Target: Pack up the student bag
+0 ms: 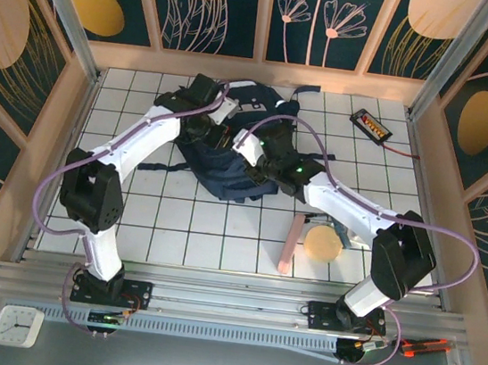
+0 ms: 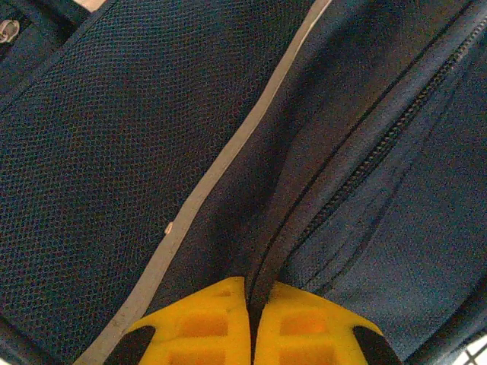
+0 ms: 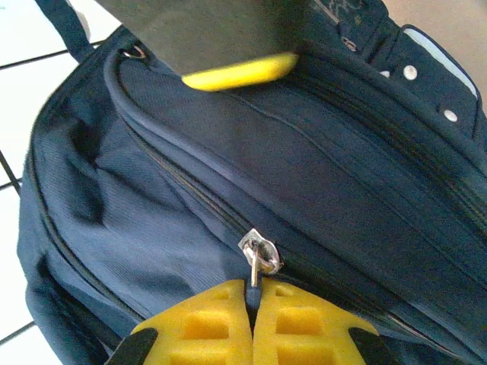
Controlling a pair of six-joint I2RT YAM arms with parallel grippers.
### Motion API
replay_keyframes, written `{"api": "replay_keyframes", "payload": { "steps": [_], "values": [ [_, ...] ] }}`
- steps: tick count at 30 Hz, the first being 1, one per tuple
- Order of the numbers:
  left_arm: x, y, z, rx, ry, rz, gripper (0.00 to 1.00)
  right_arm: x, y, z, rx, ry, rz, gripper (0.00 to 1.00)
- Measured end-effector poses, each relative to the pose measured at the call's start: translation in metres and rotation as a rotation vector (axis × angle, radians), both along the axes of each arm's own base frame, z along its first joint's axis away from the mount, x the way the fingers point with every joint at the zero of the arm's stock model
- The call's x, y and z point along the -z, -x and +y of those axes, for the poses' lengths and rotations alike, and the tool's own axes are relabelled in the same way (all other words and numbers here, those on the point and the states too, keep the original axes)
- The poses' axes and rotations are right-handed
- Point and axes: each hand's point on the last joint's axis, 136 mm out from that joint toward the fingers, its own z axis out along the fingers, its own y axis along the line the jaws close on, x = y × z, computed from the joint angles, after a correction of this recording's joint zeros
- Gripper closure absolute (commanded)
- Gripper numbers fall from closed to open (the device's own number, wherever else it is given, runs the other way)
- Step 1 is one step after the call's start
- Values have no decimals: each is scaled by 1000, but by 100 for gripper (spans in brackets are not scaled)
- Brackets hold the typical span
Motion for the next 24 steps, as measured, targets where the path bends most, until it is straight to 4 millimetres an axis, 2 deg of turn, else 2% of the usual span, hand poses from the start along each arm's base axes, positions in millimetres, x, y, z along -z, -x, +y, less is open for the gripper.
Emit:
{"api": "replay_keyframes", "payload": {
  "steps": [6, 13, 19, 24],
  "values": [
    [-17, -2, -12, -77, -8, 34, 100, -1, 11, 11, 92, -96, 81, 100],
    [-43, -10, -14, -218, 59, 39, 100, -23, 13, 41, 193, -424, 207, 100],
    [-46, -14, -17, -313, 111, 80, 100, -18, 17, 50, 269, -699, 344, 100],
    [-43, -23, -25, -342, 106, 131, 100, -17, 14, 51, 341, -836, 355, 100]
  ]
}}
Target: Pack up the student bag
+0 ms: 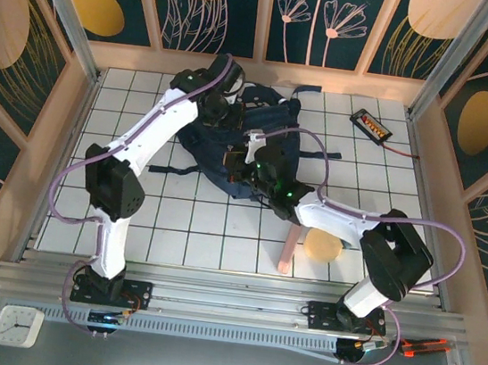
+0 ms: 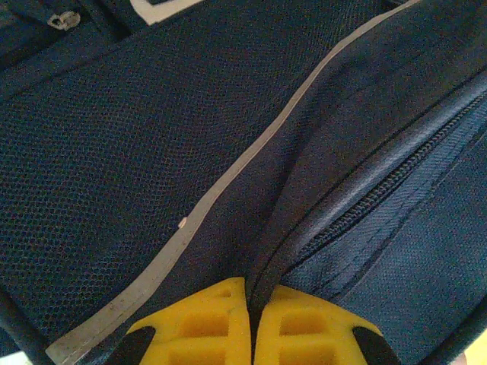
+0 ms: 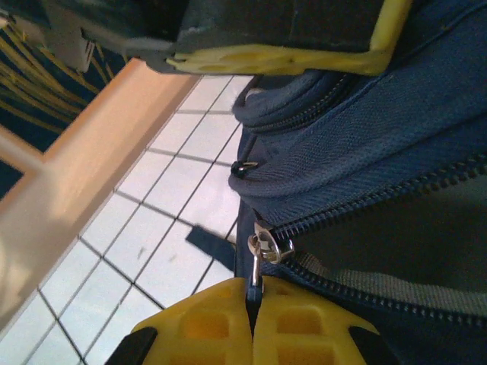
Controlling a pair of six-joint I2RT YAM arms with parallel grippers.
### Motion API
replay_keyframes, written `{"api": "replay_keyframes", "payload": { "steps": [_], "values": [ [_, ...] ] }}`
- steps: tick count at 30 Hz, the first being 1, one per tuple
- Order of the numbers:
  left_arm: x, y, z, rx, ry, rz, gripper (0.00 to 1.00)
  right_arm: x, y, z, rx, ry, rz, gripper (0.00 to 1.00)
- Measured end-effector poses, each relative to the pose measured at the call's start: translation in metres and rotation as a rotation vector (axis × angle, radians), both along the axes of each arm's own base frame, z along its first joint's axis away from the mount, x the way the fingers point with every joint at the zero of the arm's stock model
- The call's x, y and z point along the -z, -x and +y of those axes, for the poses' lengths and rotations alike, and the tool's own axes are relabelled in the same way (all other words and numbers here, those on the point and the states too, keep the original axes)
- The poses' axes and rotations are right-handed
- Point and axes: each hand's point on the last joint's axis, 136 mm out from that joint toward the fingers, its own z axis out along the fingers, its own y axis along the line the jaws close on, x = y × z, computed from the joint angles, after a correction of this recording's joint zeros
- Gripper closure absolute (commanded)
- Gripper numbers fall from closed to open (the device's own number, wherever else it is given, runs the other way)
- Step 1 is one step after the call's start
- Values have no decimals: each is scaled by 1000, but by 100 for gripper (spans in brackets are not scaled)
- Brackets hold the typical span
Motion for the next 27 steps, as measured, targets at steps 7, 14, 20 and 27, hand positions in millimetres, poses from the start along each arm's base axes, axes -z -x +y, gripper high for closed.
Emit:
{"api": "replay_keyframes", "payload": {
  "steps": [7, 14, 20, 27],
  "values": [
    [1, 6, -3, 7, -35, 88, 100, 11, 6, 11, 129, 150, -229, 100],
    [6, -10, 14, -39, -145, 111, 100, 33, -24, 60, 194, 470, -444, 100],
    [8, -22, 30, -80, -194, 83, 100, 38, -45, 77, 190, 670, -522, 97],
    [-12, -32, 19, -68, -160, -12, 100, 51, -15, 105, -25, 697, -577, 41]
  ]
}}
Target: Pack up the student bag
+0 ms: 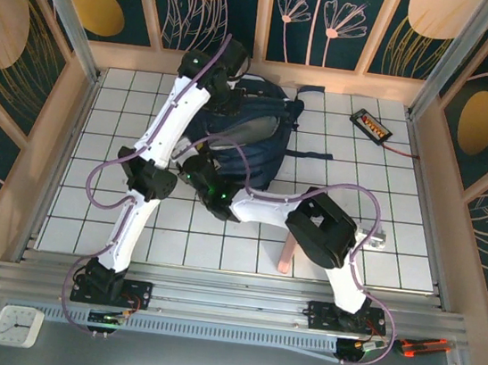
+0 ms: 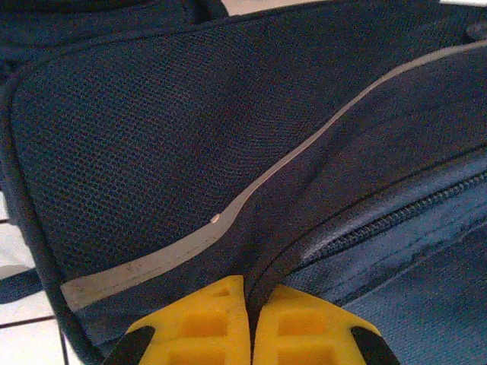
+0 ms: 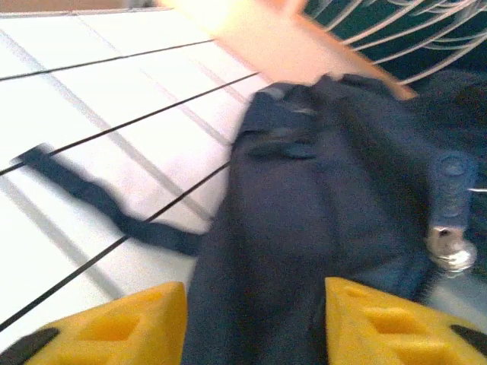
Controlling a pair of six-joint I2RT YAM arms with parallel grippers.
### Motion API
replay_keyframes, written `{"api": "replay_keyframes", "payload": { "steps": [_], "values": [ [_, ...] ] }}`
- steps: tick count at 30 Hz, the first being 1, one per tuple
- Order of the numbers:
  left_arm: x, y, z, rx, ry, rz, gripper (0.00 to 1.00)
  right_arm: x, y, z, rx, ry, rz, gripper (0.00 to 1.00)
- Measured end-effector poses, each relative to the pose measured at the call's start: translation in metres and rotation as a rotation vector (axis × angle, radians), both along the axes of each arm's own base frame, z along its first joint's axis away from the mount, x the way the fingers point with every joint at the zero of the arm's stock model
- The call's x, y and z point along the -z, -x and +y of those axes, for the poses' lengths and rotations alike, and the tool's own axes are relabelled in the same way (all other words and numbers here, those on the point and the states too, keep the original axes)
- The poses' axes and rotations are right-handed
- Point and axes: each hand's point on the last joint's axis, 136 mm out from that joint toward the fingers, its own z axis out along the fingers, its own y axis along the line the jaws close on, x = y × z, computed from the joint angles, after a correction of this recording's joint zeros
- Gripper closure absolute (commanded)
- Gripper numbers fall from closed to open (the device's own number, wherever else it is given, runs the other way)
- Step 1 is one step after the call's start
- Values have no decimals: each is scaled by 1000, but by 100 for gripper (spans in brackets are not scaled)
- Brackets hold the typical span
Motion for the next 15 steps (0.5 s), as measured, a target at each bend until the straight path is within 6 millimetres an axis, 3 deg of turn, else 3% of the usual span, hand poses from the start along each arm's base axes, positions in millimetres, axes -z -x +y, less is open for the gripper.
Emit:
{"api": "replay_keyframes", "payload": {
  "steps": [2, 5, 8, 11, 15],
  "values": [
    [-5, -2, -7, 27, -8, -37, 100, 14, 31, -1, -117, 11, 60, 39],
    [-12, -4, -16, 58, -15, -82, 100, 33, 87, -20, -261, 28, 176, 38],
    [-14, -6, -19, 69, -18, -100, 100, 20, 111, -47, -303, -44, 272, 38],
    [-15, -10, -13, 59, -19, -107, 100, -16, 92, -74, -245, -219, 364, 38],
    [-15, -15, -4, 40, -31, -110, 100, -58, 35, -119, -109, -480, 478, 36]
  ]
}}
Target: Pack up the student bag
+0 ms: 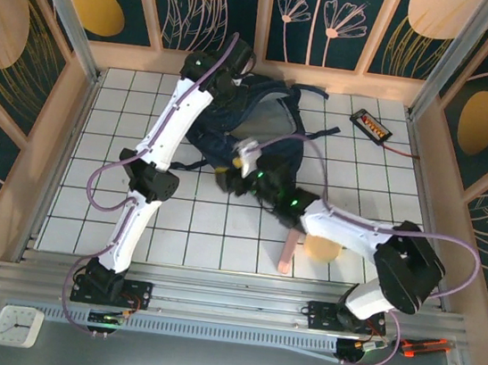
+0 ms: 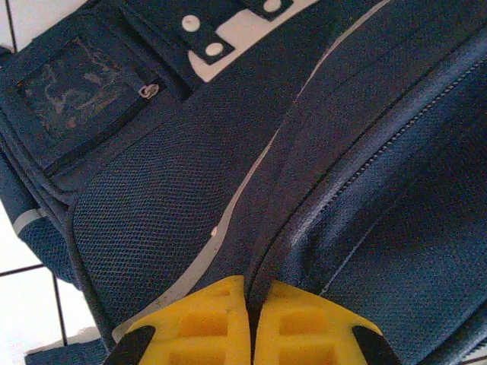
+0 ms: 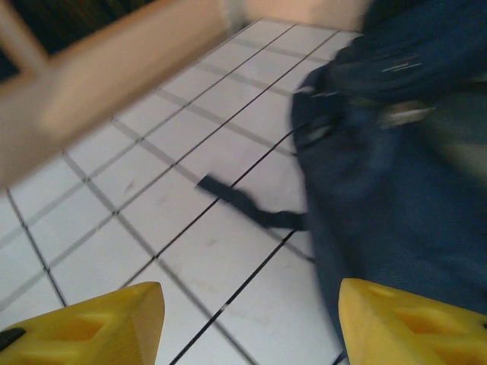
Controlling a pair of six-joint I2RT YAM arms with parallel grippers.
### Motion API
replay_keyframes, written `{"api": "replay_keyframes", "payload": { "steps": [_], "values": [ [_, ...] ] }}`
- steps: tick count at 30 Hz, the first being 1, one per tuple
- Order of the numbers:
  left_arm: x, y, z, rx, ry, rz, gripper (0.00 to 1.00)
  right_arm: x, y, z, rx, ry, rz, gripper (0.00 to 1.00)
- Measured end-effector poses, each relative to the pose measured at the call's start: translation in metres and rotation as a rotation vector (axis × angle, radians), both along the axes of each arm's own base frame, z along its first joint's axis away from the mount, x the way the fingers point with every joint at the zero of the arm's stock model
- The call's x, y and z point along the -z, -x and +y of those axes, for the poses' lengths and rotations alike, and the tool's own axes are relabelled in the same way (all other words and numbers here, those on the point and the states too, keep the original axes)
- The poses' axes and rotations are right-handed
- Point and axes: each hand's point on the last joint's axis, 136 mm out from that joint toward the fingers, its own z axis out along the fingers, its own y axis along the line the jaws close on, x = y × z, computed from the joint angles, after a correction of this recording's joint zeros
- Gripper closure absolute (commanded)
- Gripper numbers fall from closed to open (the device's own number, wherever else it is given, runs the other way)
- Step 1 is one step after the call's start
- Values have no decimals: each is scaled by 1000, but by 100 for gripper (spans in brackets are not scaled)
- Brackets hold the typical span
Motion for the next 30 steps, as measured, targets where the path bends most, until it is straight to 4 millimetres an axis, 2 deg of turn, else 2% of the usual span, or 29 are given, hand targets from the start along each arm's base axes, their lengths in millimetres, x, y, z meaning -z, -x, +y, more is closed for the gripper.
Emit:
{"api": "replay_keyframes", "payload": {
  "steps": [5, 9, 11, 15, 17, 18, 20, 21, 23, 24, 26, 27, 28, 30],
  "values": [
    [0, 5, 5, 7, -21, 15, 100, -38, -69, -40, 127, -240, 222, 27],
    [3, 10, 10, 9, -44, 34, 100, -69, -116, -49, 156, -391, 352, 23],
    [6, 15, 14, 6, -62, 50, 100, -78, -132, -51, 158, -452, 407, 21],
    [7, 28, 26, -1, -98, 75, 100, -72, -150, -49, 161, -528, 544, 21],
    [7, 38, 33, 5, -116, 82, 100, -55, -154, -46, 173, -543, 630, 21],
    [7, 43, 37, 7, -124, 83, 95, -46, -155, -45, 182, -542, 663, 23],
    [12, 57, 44, 27, -139, 86, 62, -29, -156, -42, 195, -545, 732, 31],
    [15, 66, 48, 34, -145, 90, 51, -24, -155, -40, 195, -544, 752, 37],
    [26, 90, 61, 51, -149, 95, 25, -16, -154, -38, 208, -545, 791, 52],
    [31, 103, 66, 62, -141, 92, 17, -12, -154, -37, 210, -542, 806, 63],
    [40, 130, 77, 84, -114, 70, 9, -7, -152, -34, 216, -544, 833, 92],
    [43, 140, 80, 100, -97, 56, 6, -7, -151, -33, 212, -544, 838, 100],
    [45, 149, 82, 118, -76, 34, 2, -7, -150, -31, 213, -547, 846, 100],
    [43, 156, 79, 148, -35, -16, 1, -7, -148, -27, 212, -548, 853, 100]
  ]
}}
